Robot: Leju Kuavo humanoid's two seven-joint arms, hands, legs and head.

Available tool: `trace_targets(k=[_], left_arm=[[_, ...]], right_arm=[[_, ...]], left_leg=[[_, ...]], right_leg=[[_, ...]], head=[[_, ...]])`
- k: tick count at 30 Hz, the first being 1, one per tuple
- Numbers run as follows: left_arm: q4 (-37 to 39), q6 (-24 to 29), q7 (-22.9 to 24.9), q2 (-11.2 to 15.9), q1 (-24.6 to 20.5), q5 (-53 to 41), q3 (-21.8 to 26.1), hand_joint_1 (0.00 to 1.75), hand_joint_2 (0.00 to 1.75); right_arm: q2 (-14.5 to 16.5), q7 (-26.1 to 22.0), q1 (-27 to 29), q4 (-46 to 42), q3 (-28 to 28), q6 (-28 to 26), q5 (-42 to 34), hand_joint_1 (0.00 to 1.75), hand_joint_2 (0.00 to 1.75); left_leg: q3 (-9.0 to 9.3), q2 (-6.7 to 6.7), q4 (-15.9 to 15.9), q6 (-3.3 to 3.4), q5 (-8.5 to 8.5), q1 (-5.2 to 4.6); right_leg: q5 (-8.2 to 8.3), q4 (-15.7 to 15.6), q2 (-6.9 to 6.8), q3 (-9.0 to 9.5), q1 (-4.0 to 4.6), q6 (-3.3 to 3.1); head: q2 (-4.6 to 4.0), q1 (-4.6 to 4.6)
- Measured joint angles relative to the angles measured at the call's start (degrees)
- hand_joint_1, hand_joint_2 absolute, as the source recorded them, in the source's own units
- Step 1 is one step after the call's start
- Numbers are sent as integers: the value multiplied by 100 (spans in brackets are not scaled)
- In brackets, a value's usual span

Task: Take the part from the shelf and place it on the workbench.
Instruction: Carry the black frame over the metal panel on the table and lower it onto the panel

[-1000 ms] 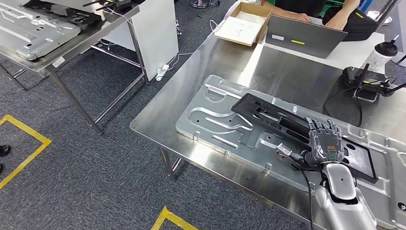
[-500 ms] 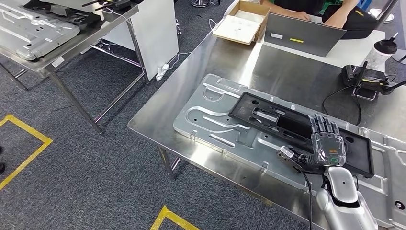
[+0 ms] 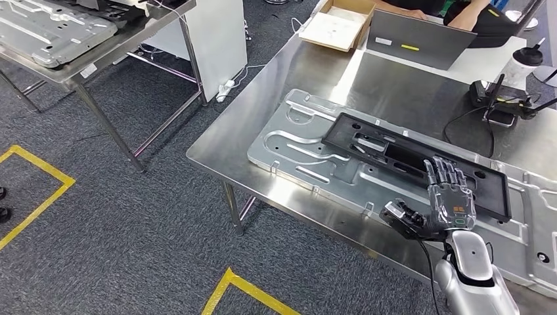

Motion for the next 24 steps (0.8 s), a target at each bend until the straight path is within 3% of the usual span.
trace_targets(k=[3, 8, 9, 11, 12, 13, 15, 17, 18, 19, 21, 22, 24], left_arm=[[2, -2, -2, -4, -2, -1, 0, 0, 0], [2, -2, -1, -4, 1, -2, 1, 0, 0], [2, -2, -1, -3, 3, -2, 1, 0, 0], [3, -3, 2, -3, 10, -3, 2, 0, 0], [4, -4, 3, -4, 10, -4, 2, 0, 0], [4, -4, 4, -5, 10, -4, 2, 0, 0], [4, -4, 4, -3, 1, -4, 2, 0, 0], [4, -4, 3, 4, -18, -4, 2, 0, 0], [4, -4, 3, 7, -27, -4, 2, 0, 0], [4, -4, 3, 8, -33, -4, 2, 0, 0], [7, -5, 3, 2, -33, -4, 2, 0, 0], [9, -7, 4, -1, -33, -4, 2, 0, 0], [11, -8, 5, -4, -33, -4, 2, 0, 0]], right_arm=[[2, -2, -16, -1, -11, -16, 4, 0, 0], [7, -3, -20, -1, -10, -28, 9, 0, 0], [10, -5, -21, -1, -8, -34, 14, 0, 0], [28, -11, -12, -3, -5, -47, 26, 0, 0], [36, -13, -6, -4, -5, -48, 29, 0, 0], [43, -13, 1, -5, -5, -49, 30, 0, 0], [45, -13, 4, -11, -5, -50, 31, 0, 0], [46, -10, 3, -25, -5, -53, 33, 0, 0], [46, -9, 3, -31, -5, -54, 34, 0, 0], [48, -9, 3, -33, -5, -55, 40, 0, 0], [48, -10, 13, -32, -4, -60, 55, 0, 0], [48, -10, 21, -32, -5, -65, 69, 0, 0], [50, -9, 42, -32, -5, -88, 96, 0, 0]], left_leg=[[0, -3, -33, -91, 108, 7], [-15, -7, -41, -130, 129, 12], [-46, -8, 5, -150, 52, 15], [-271, -8, 882, -248, -605, 48], [-318, -6, 1301, -286, -853, 64], [-267, -6, 1594, -313, -988, 78], [284, -6, 1015, -275, -739, 78], [886, -8, 171, -203, -770, 49], [1041, -10, -82, -169, -825, 30], [1090, -12, -205, -137, -849, 9], [1016, 4, -260, -53, -738, 21], [963, 16, -290, 3, -659, 32], [810, 39, -315, 81, -496, 45]], right_leg=[[54, -89, 5, -14, 48, -68], [106, -108, -7, -47, 39, -117], [150, -120, -18, -79, 23, -147], [371, -130, -51, -327, 3, -231], [475, -117, -60, -469, 9, -250], [579, -100, -67, -614, 16, -254], [681, -62, -70, -759, 16, -223], [763, -18, -77, -846, 24, -169], [804, -10, -83, -867, 22, -135], [851, -16, -88, -880, 20, -98], [881, -23, -79, -918, 10, -29], [756, 55, -65, -969, 5, -2], [223, 513, -35, -1129, -14, 42]], head=[[2, 5], [1, 6], [1, 5], [2, 0], [2, -2], [2, -5], [1, -6], [1, -6], [1, -5], [1, -4], [1, -3], [1, -1], [1, 1]])
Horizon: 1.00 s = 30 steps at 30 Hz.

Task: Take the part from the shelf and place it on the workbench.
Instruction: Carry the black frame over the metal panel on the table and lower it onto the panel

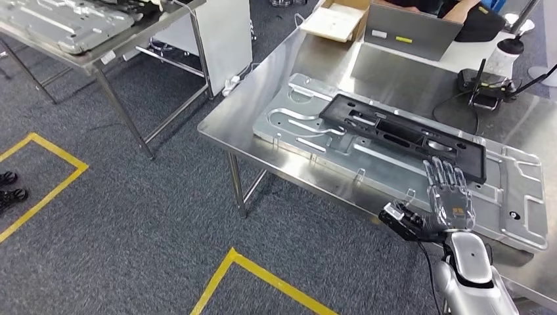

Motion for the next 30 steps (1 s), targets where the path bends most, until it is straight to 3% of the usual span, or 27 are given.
trace_targets(k=[1, 2, 3, 4, 6, 8, 9, 10, 12, 13, 14, 16, 17, 18, 20, 21, 23, 24, 25, 27, 28, 29, 30], left_arm=[[0, 1, 1, 2, 3, 1, 0, 0, 0], [0, 2, 1, 3, 4, 1, 1, 0, 0], [0, 3, 2, 2, 4, 1, 1, 0, 0], [0, 4, 3, 1, 5, 2, 2, 0, 0], [0, 7, 8, -2, 4, 2, 3, 0, 0], [0, 13, 14, -3, 1, 3, 4, 0, 0], [0, 15, 16, -3, -1, 4, 5, 0, 0], [0, 17, 16, -3, -1, 4, 5, 0, 0], [0, 17, 17, -3, 4, 4, 7, 0, 0], [1, 17, 18, -3, 10, 4, 8, 0, 0], [1, 16, 19, -3, 17, 4, 8, 0, 0], [2, 15, 22, -4, 23, 4, 9, 0, 0], [2, 15, 22, -4, 24, 4, 9, 0, 0], [2, 15, 23, -4, 21, 4, 9, 0, 0], [2, 16, 23, -4, 18, 5, 9, 0, 0], [2, 17, 23, -4, 15, 7, 9, 0, 0], [1, 20, 23, 2, 4, 11, 10, 0, 0], [1, 22, 23, 4, -5, 15, 11, 0, 0], [0, 27, 22, 5, -12, 18, 11, 0, 0], [1, 33, 21, 0, -15, 27, 13, 0, 0], [1, 35, 19, -3, -13, 35, 16, 0, 0], [2, 39, 17, -5, -7, 47, 21, 0, 0], [2, 46, 15, -8, -1, 63, 31, 0, 0]], right_arm=[[4, 0, 16, -1, 1, -16, 15, 0, 0], [12, -1, 38, -3, 5, -34, 27, 0, 0], [23, -1, 64, -11, 10, -50, 40, 0, 0], [37, -3, 89, -27, 19, -61, 54, 0, 0], [72, -11, 120, -100, 44, -70, 79, 0, 0], [110, -29, 135, -206, 82, -79, 91, 0, 0], [128, -38, 143, -253, 100, -86, 94, 0, 0], [142, -46, 153, -284, 114, -92, 96, 0, 0], [166, -56, 166, -322, 132, -102, 98, 0, 0], [179, -58, 166, -334, 141, -103, 98, 0, 0], [192, -58, 166, -350, 149, -104, 98, 0, 0], [215, -59, 172, -378, 157, -105, 98, 0, 0], [223, -59, 176, -389, 158, -105, 98, 0, 0], [230, -60, 180, -393, 159, -105, 98, 0, 0], [238, -65, 189, -404, 162, -108, 98, 0, 0], [240, -73, 198, -423, 167, -111, 98, 0, 0], [258, -97, 229, -514, 198, -131, 115, 0, 0], [271, -104, 248, -583, 231, -146, 143, 0, 0], [291, -108, 269, -659, 279, -161, 186, 0, 0], [335, -98, 334, -820, 395, -184, 300, 0, 0], [359, -89, 386, -905, 460, -193, 353, 0, 0], [383, -81, 454, -1001, 528, -207, 392, 0, 0], [407, -77, 533, -1110, 609, -227, 414, 0, 0]], left_leg=[[-99, 3, 4, 18, 71, -4], [-197, 5, 16, 16, 140, -8], [-299, 6, 37, 7, 203, -9], [-404, 7, 69, -8, 258, -5], [-611, 7, 174, -59, 344, 11], [-758, 2, 286, -129, 406, 5], [-790, 0, 323, -167, 436, -2], [-805, -2, 334, -206, 476, -8], [-826, -9, 332, -281, 544, 3], [-865, -14, 382, -313, 464, 14], [-931, -17, 530, -340, 259, 27], [-1108, -17, 1144, -381, -383, 43], [-1175, -17, 1515, -394, -624, 45], [-1191, -17, 1811, -398, -711, 45], [-986, -17, 1928, -366, -498, 40], [-733, -19, 1695, -331, -352, 33], [-28, -20, 831, -246, -336, -2], [253, -21, 430, -214, -420, -25], [419, -22, 161, -188, -491, -51], [425, -13, -4, -130, -439, -64], [378, -4, -30, -86, -362, -58], [314, 8, -54, -39, -279, -46], [235, 20, -66, -4, -195, -36]], right_leg=[[-280, 355, 6, -78, -9, 20], [-442, 691, 8, -126, -19, 42], [-462, 921, 9, -117, -30, 61], [-359, 980, 10, -29, -43, 79], [-72, 524, 11, 423, -74, 107], [-123, -220, 30, 956, -70, 90], [-211, -451, 43, 1094, -58, 59], [-267, -550, 55, 1134, -35, 10], [-196, -548, 46, 1053, -33, -107], [-132, -547, 32, 996, -35, -167], [-60, -554, 17, 925, -41, -222], [93, -550, 1, 741, -25, -285], [168, -542, -1, 643, -10, -299], [242, -531, -3, 542, 6, -303], [385, -506, -8, 336, 39, -300], [455, -495, -10, 242, 54, -295], [579, -477, -12, 117, 81, -267], [641, -477, -16, 88, 84, -243], [702, -490, -24, 76, 77, -212], [800, -527, -31, 56, 52, -144], [737, -505, -22, 30, 40, -112], [549, -393, -10, -17, 32, -87], [253, -169, 1, -83, 23, -65]], head=[[-1, 1], [-1, 1], [-1, 0], [-1, 1], [-1, 0], [-1, -4], [0, -6], [0, -11], [0, -13], [0, -15], [0, -15], [0, -21], [1, -22], [1, -22], [1, -22], [0, -22], [0, -22], [0, -21], [0, -20], [0, -19], [-1, -18], [-1, -17], [-1, -16]])
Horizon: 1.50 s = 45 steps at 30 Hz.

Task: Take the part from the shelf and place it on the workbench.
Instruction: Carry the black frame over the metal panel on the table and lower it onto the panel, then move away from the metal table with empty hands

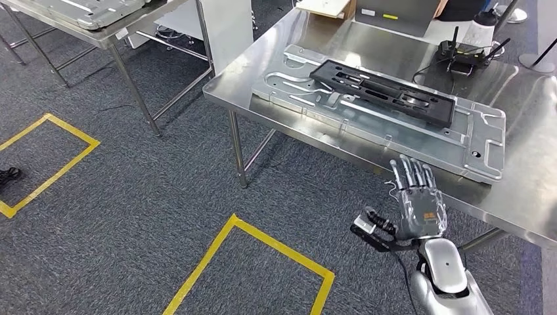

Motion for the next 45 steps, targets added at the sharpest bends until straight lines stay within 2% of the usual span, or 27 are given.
trace_targets(k=[2, 3, 5, 7, 9, 10, 12, 14, 17, 18, 19, 20, 22, 24, 25, 27, 28, 29, 31, 33, 34, 36, 37, 39, 41, 42, 45], left_arm=[[0, 20, -2, -2, 11, 48, 25, 0, 0], [0, 36, -2, -4, 13, 81, 45, 0, 0], [0, 72, -1, -19, 24, 152, 103, 0, 0], [0, 101, -2, -38, 52, 203, 161, 0, 0], [0, 119, -17, -54, 72, 233, 208, 0, 0], [0, 128, -33, -60, 74, 250, 236, 0, 0], [0, 160, -72, -68, 75, 279, 292, 0, 0], [0, 212, -91, -70, 87, 296, 350, 0, 0], [0, 285, -79, -81, 113, 300, 428, 0, 0], [0, 304, -73, -86, 119, 300, 447, 0, 0], [0, 318, -69, -89, 121, 299, 467, 0, 0], [0, 333, -66, -90, 121, 297, 487, 0, 0], [0, 358, -60, -90, 114, 286, 525, 0, 0], [0, 378, -60, -90, 95, 279, 546, 0, 0], [0, 381, -61, -91, 87, 278, 550, 0, 0], [0, 384, -61, -93, 92, 274, 559, 0, 0], [0, 384, -61, -100, 103, 270, 564, 0, 0], [0, 385, -60, -108, 111, 267, 570, 0, 0], [0, 386, -58, -122, 112, 261, 582, 0, 0], [0, 394, -58, -124, 110, 254, 591, 0, 0], [0, 400, -56, -126, 114, 251, 594, 0, 0], [0, 415, -50, -132, 124, 244, 600, 0, 0], [0, 420, -47, -138, 126, 243, 603, 0, 0], [0, 429, -44, -156, 115, 244, 616, 0, 0], [0, 439, -43, -173, 103, 245, 640, 0, 0], [0, 446, -43, -177, 101, 244, 654, 0, 0], [-2, 475, -38, -180, 106, 240, 685, 0, 0]], right_arm=[[69, -1, 185, -221, 184, -62, -44, 0, 0], [119, -3, 313, -328, 281, -122, -122, 0, 0], [265, -14, 675, -515, 446, -335, -366, 0, 0], [428, -50, 1041, -626, 561, -595, -599, 0, 0], [559, -143, 1305, -660, 624, -777, -864, 0, 0], [617, -236, 1428, -658, 627, -815, -1098, 0, 0], [739, -512, 1696, -608, 582, -755, -1713, 0, 0], [905, -928, 1908, -452, 442, -577, -2341, 0, 0], [1270, -1768, 2046, 209, -136, -230, -3048, 0, 0], [1394, -2032, 2039, 563, -431, -171, -3145, 0, 0], [1492, -2218, 1986, 995, -758, -183, -3118, 0, 0], [1566, -2352, 1898, 1479, -1108, -236, -3011, 0, 0], [1644, -2595, 1655, 2628, -1902, -398, -2793, 0, 0], [1664, -2824, 1463, 3641, -2625, -533, -2708, 0, 0], [1670, -2892, 1384, 4034, -2903, -575, -2685, 0, 0], [1682, -2958, 1225, 4656, -3327, -630, -2635, 0, 0], [1689, -2971, 1148, 4892, -3478, -644, -2606, 0, 0], [1699, -2967, 1080, 5097, -3613, -646, -2581, 0, 0], [1721, -2866, 997, 5451, -3846, -585, -2536, 0, 0], [1736, -2519, 937, 5790, -4058, -403, -2465, 0, 0], [1737, -2265, 909, 5959, -4163, -273, -2423, 0, 0], [1738, -1772, 860, 6280, -4374, 54, -2400, 0, 0], [1741, -1583, 841, 6413, -4474, 241, -2436, 0, 0], [1762, -1237, 801, 6644, -4685, 667, -2564, 0, 0], [1809, -863, 751, 6827, -4899, 1036, -2667, 0, 0], [1843, -684, 722, 6891, -4983, 1177, -2693, 0, 0], [1949, -237, 646, 7034, -5161, 1538, -2730, 0, 0]], left_leg=[[-186, 6, 11, 33, 149, -8], [-288, 6, 24, 28, 223, -11], [-507, 4, 82, 1, 347, -3], [-711, 2, 191, -49, 421, 12], [-851, 12, 320, -113, 468, 5], [-885, 19, 354, -150, 498, 1], [-913, 25, 368, -229, 565, 5], [-982, 18, 497, -298, 395, 28], [-1207, 13, 1352, -372, -398, 58], [-1260, 13, 1691, -389, -532, 67], [-1258, 13, 1906, -396, -503, 74], [-1178, 14, 1953, -389, -365, 78], [-697, 75, 1418, -343, -74, 76], [-64, 232, 518, -285, -97, 39], [115, 290, 224, -261, -166, 18], [171, 266, 24, -198, -208, -3], [153, 238, 2, -159, -170, 3], [132, 208, -20, -110, -126, 10], [59, 146, -44, -26, -38, 18], [-43, 49, -23, 5, 20, 3], [-83, -16, -1, 1, 43, -3], [-141, -153, 62, -18, 64, -5], [-159, -218, 102, -31, 62, -3], [-230, -321, 190, -75, 50, -14], [-316, -411, 245, -139, 61, -9], [-344, -460, 255, -173, 73, -1], [-502, -312, 549, -264, -115, 2]], right_leg=[[-585, 691, 9, -137, -11, 38], [-693, 1016, 9, -160, -14, 54], [-500, 1228, 9, 14, -15, 70], [-260, 697, 6, 547, -20, 71], [-399, -99, 11, 1107, 0, 26], [-509, -347, 15, 1252, 17, -13], [-538, -487, 10, 1273, 33, -115], [-440, -507, -7, 1187, 21, -226], [-268, -515, -31, 983, 21, -311], [-210, -512, -55, 911, 28, -311], [-159, -508, -89, 846, 36, -307], [-112, -504, -126, 786, 44, -298], [-40, -491, -216, 704, 54, -264], [3, -457, -327, 671, 72, -211], [23, -441, -383, 668, 80, -180], [68, -433, -481, 662, 79, -110], [53, -408, -454, 651, 64, -71], [-37, -313, -367, 613, 49, -36], [-436, 203, -119, 408, 17, 16], [-845, 925, -7, 147, 1, 38], [-907, 1112, 6, 108, -2, 43], [-700, 838, 35, 346, -7, 35], [-510, 448, 94, 575, -10, 18], [-309, -191, 293, 917, -12, -31], [-324, -367, 373, 982, 2, -76], [-321, -386, 326, 977, -1, -97], [-280, -453, 150, 993, -39, -197]], head=[[0, 0], [0, 0], [1, 1], [2, -1], [2, -3], [2, -4], [1, -1], [1, -2], [1, -3], [1, -3], [1, -4], [1, -4], [1, -4], [2, -3], [1, -2], [2, -2], [2, -2], [2, -2], [1, -1], [1, -2], [2, -1], [2, -1], [2, -1], [1, -1], [0, -1], [1, -2], [0, -10]])
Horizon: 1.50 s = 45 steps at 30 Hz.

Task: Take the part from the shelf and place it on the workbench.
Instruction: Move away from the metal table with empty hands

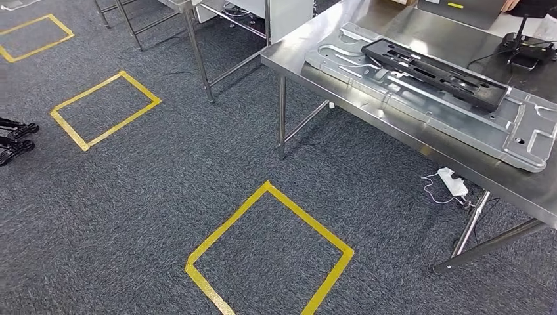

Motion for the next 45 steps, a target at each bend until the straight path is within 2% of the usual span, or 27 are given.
trace_targets(k=[3, 4, 5, 7, 8, 10, 11, 13, 15, 17, 19, 20, 21, 22, 24, 26, 28, 29, 31, 33, 35, 36, 38, 40, 41, 43, 45], left_arm=[[-1, 14, 15, -5, -12, -6, 6, 0, 0], [-1, 15, 19, -7, -8, -7, 7, 0, 0], [-1, 15, 24, -8, -2, -7, 8, 0, 0], [-1, 19, 33, -7, 11, -8, 10, 0, 0], [-1, 22, 37, -7, 9, -9, 11, 0, 0], [-1, 27, 41, -6, -7, -11, 13, 0, 0], [-1, 28, 49, -6, -11, -15, 13, 0, 0], [-1, 29, 76, -7, -3, -40, 13, 0, 0], [-1, 29, 102, -6, -1, -71, 13, 0, 0], [-1, 28, 111, -3, -14, -83, 13, 0, 0], [-1, 27, 107, -2, -22, -96, 13, 0, 0], [-1, 27, 103, -2, -20, -104, 13, 0, 0], [-1, 27, 99, -2, -17, -112, 13, 0, 0], [-1, 27, 93, -3, -16, -117, 12, 0, 0], [-1, 28, 78, -10, -20, -123, 11, 0, 0], [-1, 30, 67, -17, -26, -131, 9, 0, 0], [-1, 33, 66, -16, -20, -140, 8, 0, 0], [-1, 35, 68, -13, -16, -145, 8, 0, 0], [-1, 39, 71, -5, -19, -162, 5, 0, 0], [-1, 37, 72, -7, -29, -178, 1, 0, 0], [-1, 37, 73, -10, -29, -182, -2, 0, 0], [-1, 39, 74, -10, -24, -184, -3, 0, 0], [-1, 45, 87, -8, -18, -184, -3, 0, 0], [-1, 49, 105, -6, -33, -184, -4, 0, 0], [-1, 50, 113, -6, -38, -184, -4, 0, 0], [-1, 51, 128, -6, -30, -184, -4, 0, 0], [-1, 54, 146, -8, -16, -184, -4, 0, 0]], right_arm=[[66, 200, -27, 90, -134, 201, -20, 0, 0], [80, 224, -38, 113, -166, 226, -24, 0, 0], [89, 237, -51, 130, -193, 240, -26, 0, 0], [109, 247, -83, 157, -228, 256, -28, 0, 0], [116, 248, -94, 167, -244, 262, -28, 0, 0], [131, 259, -109, 182, -276, 315, -28, 0, 0], [136, 275, -121, 188, -290, 375, -25, 0, 0], [155, 322, -160, 195, -301, 565, 1, 0, 0], [173, 361, -182, 204, -303, 755, 42, 0, 0], [183, 371, -180, 220, -304, 865, 66, 0, 0], [197, 368, -179, 232, -305, 906, 75, 0, 0], [204, 364, -180, 234, -306, 912, 78, 0, 0], [209, 360, -180, 237, -306, 914, 78, 0, 0], [211, 357, -180, 238, -307, 914, 78, 0, 0], [211, 355, -173, 240, -311, 917, 78, 0, 0], [210, 359, -182, 243, -317, 938, 78, 0, 0], [212, 371, -211, 244, -321, 970, 78, 0, 0], [214, 381, -217, 244, -321, 981, 78, 0, 0], [219, 392, -213, 246, -322, 1001, 79, 0, 0], [219, 404, -200, 253, -322, 1046, 85, 0, 0], [219, 418, -196, 258, -322, 1082, 101, 0, 0], [219, 421, -199, 259, -322, 1089, 114, 0, 0], [219, 424, -206, 259, -322, 1091, 144, 0, 0], [219, 424, -210, 259, -322, 1091, 161, 0, 0], [219, 424, -215, 259, -322, 1094, 164, 0, 0], [219, 423, -244, 259, -322, 1105, 169, 0, 0], [219, 419, -262, 259, -322, 1114, 177, 0, 0]], left_leg=[[-535, 190, 1075, -82, -498, 48], [-659, 204, 1325, -105, -551, 68], [-679, 223, 1364, -121, -491, 85], [-375, 332, 764, -129, -112, 106], [-159, 477, 331, -122, 52, 98], [100, 665, -208, -74, 205, 62], [111, 686, -269, -46, 195, 40], [90, 555, -294, 30, 231, 38], [90, 449, -337, 119, 279, 55], [67, 344, -348, 180, 312, 51], [37, 213, -340, 203, 326, 30], [33, 137, -332, 206, 329, 21], [35, 58, -322, 206, 328, 15], [39, -20, -307, 201, 325, 12], [19, -156, -262, 176, 314, 10], [-37, -268, -232, 111, 322, 21], [-78, -379, -238, 32, 349, 34], [-98, -351, -206, 0, 326, 32], [-267, -117, 146, -56, 102, 28], [-615, 141, 872, -113, -272, 51], [-839, 221, 1358, -159, -411, 85], [-789, 244, 1284, -171, -316, 100], [-384, 389, 555, -167, 55, 113], [-23, 570, -117, -120, 269, 78], [36, 609, -247, -88, 284, 56], [24, 518, -280, -16, 290, 31], [44, 420, -336, 64, 325, 43]], right_leg=[[6, -12, -213, -6, 3, -45], [4, -11, -283, -7, 5, -46], [1, -9, -349, -5, 4, -42], [-14, -4, -467, 16, -4, -20], [-27, 0, -522, 32, 3, 3], [-53, 12, -621, 55, 28, 64], [-57, 12, -669, 64, 42, 97], [-72, 12, -739, 86, 34, 168], [-252, 214, -555, 15, 8, 221], [-635, 842, -260, -276, -5, 234], [-887, 1512, -155, -605, -5, 229], [-849, 1614, -139, -662, -4, 222], [-697, 1488, -124, -612, -4, 208], [-468, 1170, -81, -473, -3, 189], [-131, 443, 179, -161, -5, 135], [-67, 130, 358, -43, 8, 99], [-54, 84, 264, -34, 7, 65], [-36, 47, 196, -13, -4, 35], [-3, -26, 29, 27, -25, -35], [-3, -35, -145, 33, 2, -70], [-16, -33, -311, 33, 16, -70], [-25, -33, -386, 42, 17, -62], [-53, -32, -517, 80, 17, -27], [-88, -25, -622, 112, 38, 32], [-98, -23, -665, 120, 49, 61], [-107, -31, -746, 140, 53, 123], [-213, 72, -624, 130, 29, 181]], head=[[1, -9], [1, -8], [1, -8], [1, -8], [2, -8], [2, -3], [2, -1], [1, 0], [0, 0], [1, 2], [2, 1], [2, 1], [1, 1], [1, 1], [1, 0], [1, 0], [1, 0], [0, -2], [2, -17], [2, -31], [1, -31], [0, -31], [1, -31], [2, -30], [2, -29], [2, -27], [2, -25]])
